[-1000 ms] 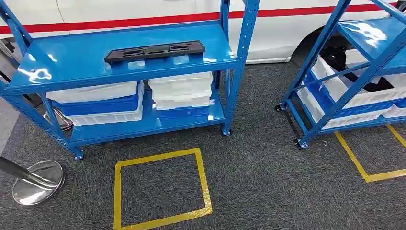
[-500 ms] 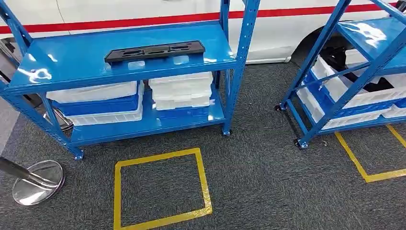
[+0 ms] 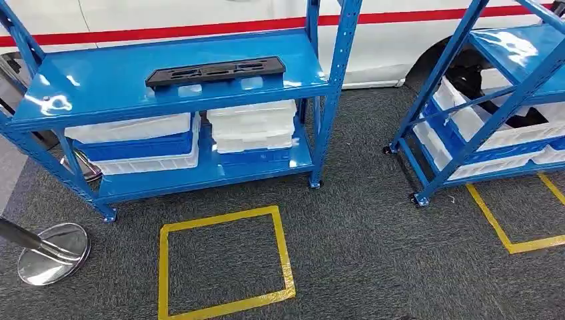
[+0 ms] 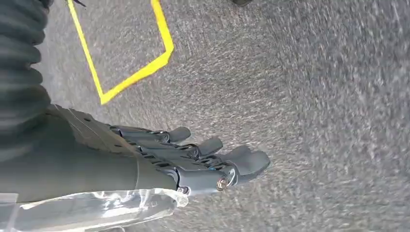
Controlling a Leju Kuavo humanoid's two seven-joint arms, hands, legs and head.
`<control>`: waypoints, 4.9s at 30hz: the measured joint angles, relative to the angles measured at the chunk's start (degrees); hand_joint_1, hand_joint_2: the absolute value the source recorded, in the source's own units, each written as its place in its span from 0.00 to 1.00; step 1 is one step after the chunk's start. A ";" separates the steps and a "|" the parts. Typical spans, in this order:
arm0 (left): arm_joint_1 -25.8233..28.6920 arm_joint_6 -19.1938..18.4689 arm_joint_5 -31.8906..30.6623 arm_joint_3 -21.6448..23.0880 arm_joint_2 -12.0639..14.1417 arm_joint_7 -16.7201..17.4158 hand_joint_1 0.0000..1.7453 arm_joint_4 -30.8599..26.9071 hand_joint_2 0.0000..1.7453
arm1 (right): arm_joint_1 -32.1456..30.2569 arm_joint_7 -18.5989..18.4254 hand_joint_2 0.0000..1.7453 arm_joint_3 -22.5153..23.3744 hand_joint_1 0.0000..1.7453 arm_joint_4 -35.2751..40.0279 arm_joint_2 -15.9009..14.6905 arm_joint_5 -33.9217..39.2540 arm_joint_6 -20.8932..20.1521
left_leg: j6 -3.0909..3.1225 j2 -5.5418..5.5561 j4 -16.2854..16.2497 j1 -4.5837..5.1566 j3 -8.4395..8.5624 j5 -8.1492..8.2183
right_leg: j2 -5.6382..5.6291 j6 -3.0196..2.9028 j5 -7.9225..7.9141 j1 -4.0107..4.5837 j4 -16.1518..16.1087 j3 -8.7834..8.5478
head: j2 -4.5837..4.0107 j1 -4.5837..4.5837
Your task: Take the parts from the cabinet and place them on the table.
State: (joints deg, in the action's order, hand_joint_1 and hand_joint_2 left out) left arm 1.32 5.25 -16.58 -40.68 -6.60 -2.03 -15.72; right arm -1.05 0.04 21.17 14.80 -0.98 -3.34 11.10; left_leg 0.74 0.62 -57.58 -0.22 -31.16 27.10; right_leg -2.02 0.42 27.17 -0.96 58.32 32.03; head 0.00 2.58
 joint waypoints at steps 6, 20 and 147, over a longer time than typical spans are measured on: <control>-1.37 -3.13 -5.08 -9.13 -1.58 0.20 0.00 1.77 0.00 | 1.38 -1.03 0.00 5.64 0.00 -1.84 -0.02 -1.14 1.75 | 0.00 0.00 0.00 0.00 0.02 0.00 | 0.00 0.00 0.00 0.00 0.00 -0.02 | 0.00 -0.02; -1.94 -6.87 -14.04 -10.05 -1.97 -5.12 0.00 2.76 0.00 | 10.50 19.06 0.00 1.51 0.00 -0.37 -5.14 -18.39 0.52 | 0.21 -0.18 -0.01 0.08 -0.09 -0.16 | -0.21 0.32 -0.23 -0.18 0.01 0.03 | 0.00 -0.02; -3.94 -4.92 -19.59 -12.85 -2.63 -0.09 0.00 4.31 0.00 | 59.08 5.81 0.00 -79.33 0.00 17.59 11.10 -49.02 -13.35 | -0.30 -0.33 -1.43 -0.65 -4.02 -2.34 | 1.38 -0.84 -2.44 0.05 0.58 2.84 | 0.00 0.02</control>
State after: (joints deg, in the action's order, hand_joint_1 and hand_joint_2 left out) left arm -2.62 0.33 -36.17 -53.53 -9.22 -2.12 -11.41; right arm 58.04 5.86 -58.16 32.39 10.12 -52.37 -2.25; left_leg 0.44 0.29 -59.01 -0.87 -35.19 24.76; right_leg -0.64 -0.42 24.73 -0.90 58.90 34.87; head 0.00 2.60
